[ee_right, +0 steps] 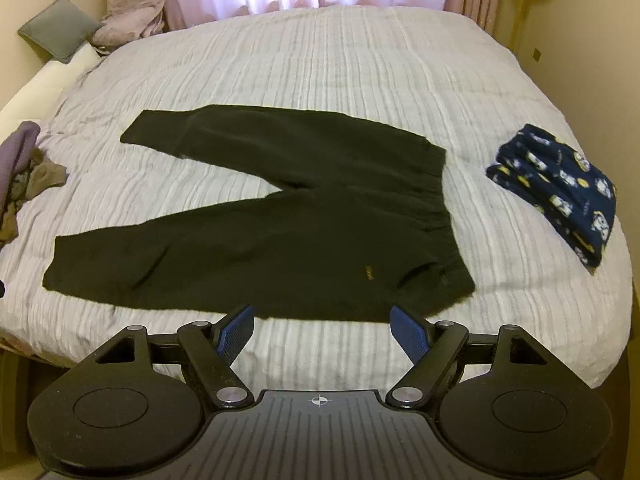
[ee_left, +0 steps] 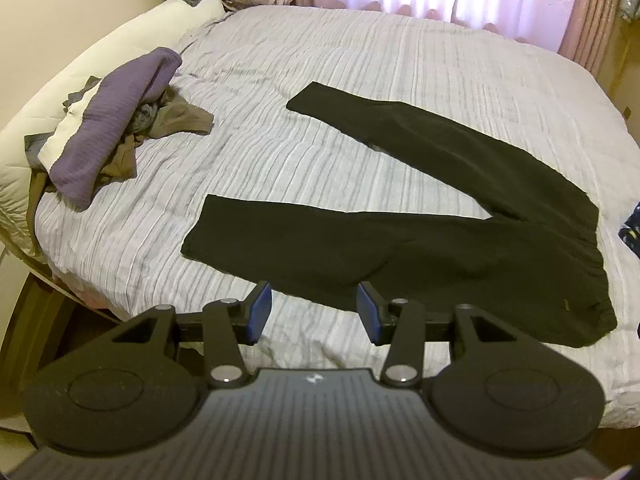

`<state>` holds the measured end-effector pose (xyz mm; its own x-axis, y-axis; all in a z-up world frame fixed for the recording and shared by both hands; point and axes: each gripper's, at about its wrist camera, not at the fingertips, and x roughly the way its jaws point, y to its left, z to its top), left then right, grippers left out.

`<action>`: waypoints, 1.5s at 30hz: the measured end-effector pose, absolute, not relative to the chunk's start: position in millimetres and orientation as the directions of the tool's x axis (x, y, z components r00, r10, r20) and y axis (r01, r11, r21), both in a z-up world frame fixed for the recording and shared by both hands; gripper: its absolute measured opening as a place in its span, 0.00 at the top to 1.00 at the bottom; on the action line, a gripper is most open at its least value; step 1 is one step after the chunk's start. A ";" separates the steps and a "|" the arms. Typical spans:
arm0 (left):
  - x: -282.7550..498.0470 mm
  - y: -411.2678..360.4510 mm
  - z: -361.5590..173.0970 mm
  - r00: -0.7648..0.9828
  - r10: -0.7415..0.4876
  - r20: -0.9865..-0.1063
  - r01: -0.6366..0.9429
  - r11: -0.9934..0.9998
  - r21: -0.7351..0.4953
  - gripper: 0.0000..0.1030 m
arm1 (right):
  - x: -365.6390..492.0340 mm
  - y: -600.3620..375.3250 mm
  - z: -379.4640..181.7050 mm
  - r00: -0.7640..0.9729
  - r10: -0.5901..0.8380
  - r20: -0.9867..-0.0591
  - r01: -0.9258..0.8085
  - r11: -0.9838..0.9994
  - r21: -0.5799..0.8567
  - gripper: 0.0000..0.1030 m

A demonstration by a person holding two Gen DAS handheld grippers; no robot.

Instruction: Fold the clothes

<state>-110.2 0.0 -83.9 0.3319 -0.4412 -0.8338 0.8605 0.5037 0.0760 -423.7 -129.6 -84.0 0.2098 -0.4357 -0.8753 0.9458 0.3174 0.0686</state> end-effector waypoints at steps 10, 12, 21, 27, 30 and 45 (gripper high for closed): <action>-54.7 -11.7 -108.8 0.336 -0.369 -0.867 0.833 0.545 0.091 0.58 | -370.1 -150.6 -111.3 0.178 -0.374 -0.910 0.943 0.330 0.049 0.24; -49.9 -15.1 -114.4 0.328 -0.354 -0.876 0.830 0.551 0.088 0.58 | -363.5 -155.7 -117.0 0.164 -0.361 -0.918 0.941 0.337 0.035 0.24; -42.7 -36.3 -125.7 0.311 -0.337 -0.889 0.820 0.568 0.072 0.58 | -351.0 -187.0 -139.7 0.141 -0.287 -0.947 0.933 0.358 0.031 0.24; -46.7 -82.3 -126.1 0.316 -0.333 -0.888 0.820 0.566 0.080 0.58 | -358.5 -234.2 -150.4 0.149 -0.274 -0.950 0.936 0.350 0.046 0.24; -58.6 -118.2 -122.9 0.306 -0.354 -0.884 0.836 0.544 0.071 0.58 | -374.3 -263.5 -154.9 0.144 -0.271 -0.952 0.946 0.319 0.052 0.24; -116.1 -252.6 -121.7 0.258 -0.423 -0.868 0.924 0.370 0.095 0.58 | -463.9 -348.3 -178.5 0.102 -0.315 -0.944 0.986 0.161 0.053 0.24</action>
